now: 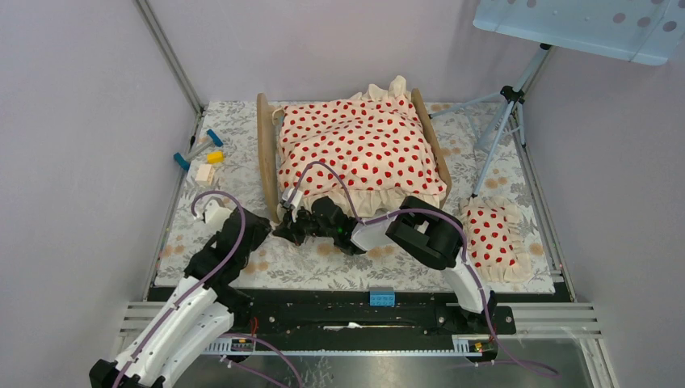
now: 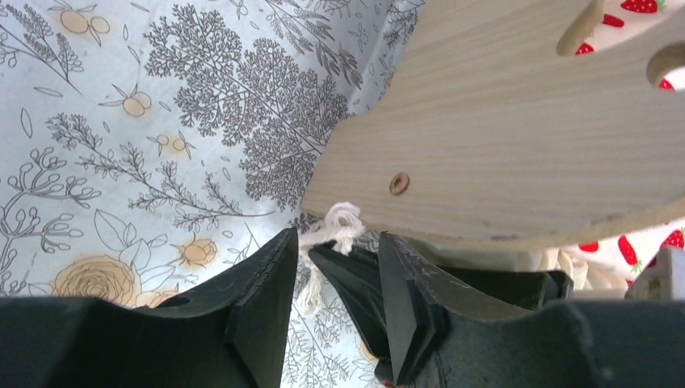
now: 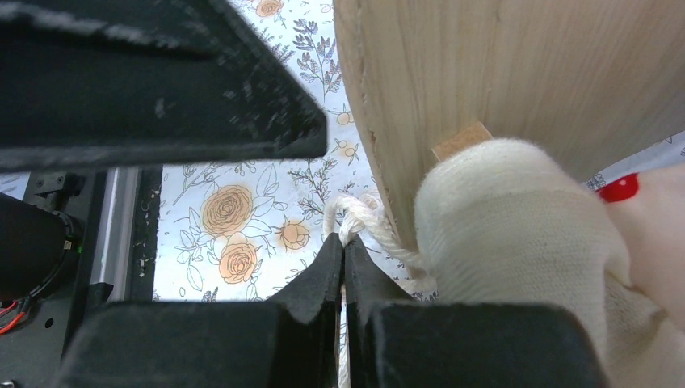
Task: Set up the pet bed
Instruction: Tie the ropes to the bed frame.
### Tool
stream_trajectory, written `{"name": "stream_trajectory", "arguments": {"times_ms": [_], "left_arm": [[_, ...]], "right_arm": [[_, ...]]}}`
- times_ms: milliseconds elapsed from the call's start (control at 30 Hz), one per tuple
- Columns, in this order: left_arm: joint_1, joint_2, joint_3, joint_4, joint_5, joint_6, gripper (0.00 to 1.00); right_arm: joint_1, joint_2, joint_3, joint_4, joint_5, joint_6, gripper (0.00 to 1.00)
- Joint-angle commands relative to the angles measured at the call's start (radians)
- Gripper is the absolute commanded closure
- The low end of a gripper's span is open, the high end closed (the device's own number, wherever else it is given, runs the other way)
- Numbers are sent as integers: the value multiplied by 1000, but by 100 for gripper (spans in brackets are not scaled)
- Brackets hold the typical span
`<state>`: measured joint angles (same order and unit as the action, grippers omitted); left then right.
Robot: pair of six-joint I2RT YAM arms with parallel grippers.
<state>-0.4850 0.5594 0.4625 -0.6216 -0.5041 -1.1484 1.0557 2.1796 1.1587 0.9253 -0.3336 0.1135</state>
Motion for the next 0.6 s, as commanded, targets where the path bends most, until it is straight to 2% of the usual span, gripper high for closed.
{"name": "stream_trajectory", "arguments": {"times_ms": [0,200,567], "left_arm": [[105,39,-2,152,123,109,55],[209,73,-31,263,268,190,55],[227,71,-106,352,376,231,57]], "right_arm": [[3,-14,6,24,17,-12,100],[3,-4,5,12,31,-10,100],[3,6,0,-11,36,-15,100]]}}
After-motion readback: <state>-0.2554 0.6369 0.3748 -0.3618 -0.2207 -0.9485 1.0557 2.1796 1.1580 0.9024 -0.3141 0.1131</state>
